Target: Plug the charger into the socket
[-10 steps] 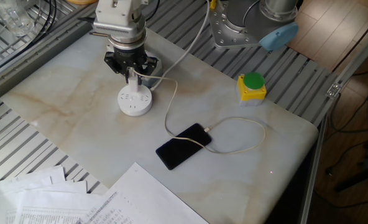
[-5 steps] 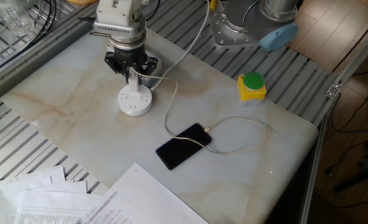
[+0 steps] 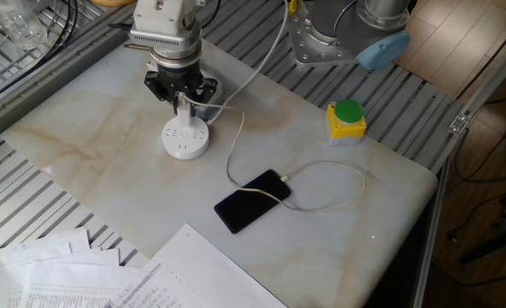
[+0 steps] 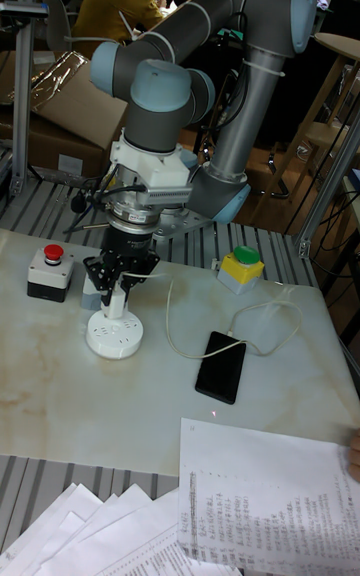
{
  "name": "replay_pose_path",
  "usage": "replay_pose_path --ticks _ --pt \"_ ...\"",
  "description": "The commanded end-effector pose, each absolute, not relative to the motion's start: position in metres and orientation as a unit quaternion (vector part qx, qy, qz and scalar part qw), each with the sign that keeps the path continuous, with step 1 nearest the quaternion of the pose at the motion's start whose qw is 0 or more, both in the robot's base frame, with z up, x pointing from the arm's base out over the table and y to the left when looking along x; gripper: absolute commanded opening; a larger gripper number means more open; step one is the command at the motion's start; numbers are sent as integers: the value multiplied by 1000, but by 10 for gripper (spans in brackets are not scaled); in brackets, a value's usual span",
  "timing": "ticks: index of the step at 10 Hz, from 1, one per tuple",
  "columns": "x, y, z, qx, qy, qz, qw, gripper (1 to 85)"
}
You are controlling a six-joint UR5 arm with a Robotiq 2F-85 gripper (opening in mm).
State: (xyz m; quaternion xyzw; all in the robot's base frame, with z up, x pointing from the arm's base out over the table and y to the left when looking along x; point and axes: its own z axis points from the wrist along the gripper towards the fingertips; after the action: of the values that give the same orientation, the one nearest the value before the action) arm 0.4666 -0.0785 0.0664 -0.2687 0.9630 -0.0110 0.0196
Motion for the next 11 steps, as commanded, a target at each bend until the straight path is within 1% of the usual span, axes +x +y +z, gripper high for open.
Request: replay_pose_path --ticks 1,7,11 --pt "468 -76 68 -266 964 -7 23 10" --pt "479 -73 53 -271 962 -4 42 10" --pt "482 -71 54 -286 957 3 43 10"
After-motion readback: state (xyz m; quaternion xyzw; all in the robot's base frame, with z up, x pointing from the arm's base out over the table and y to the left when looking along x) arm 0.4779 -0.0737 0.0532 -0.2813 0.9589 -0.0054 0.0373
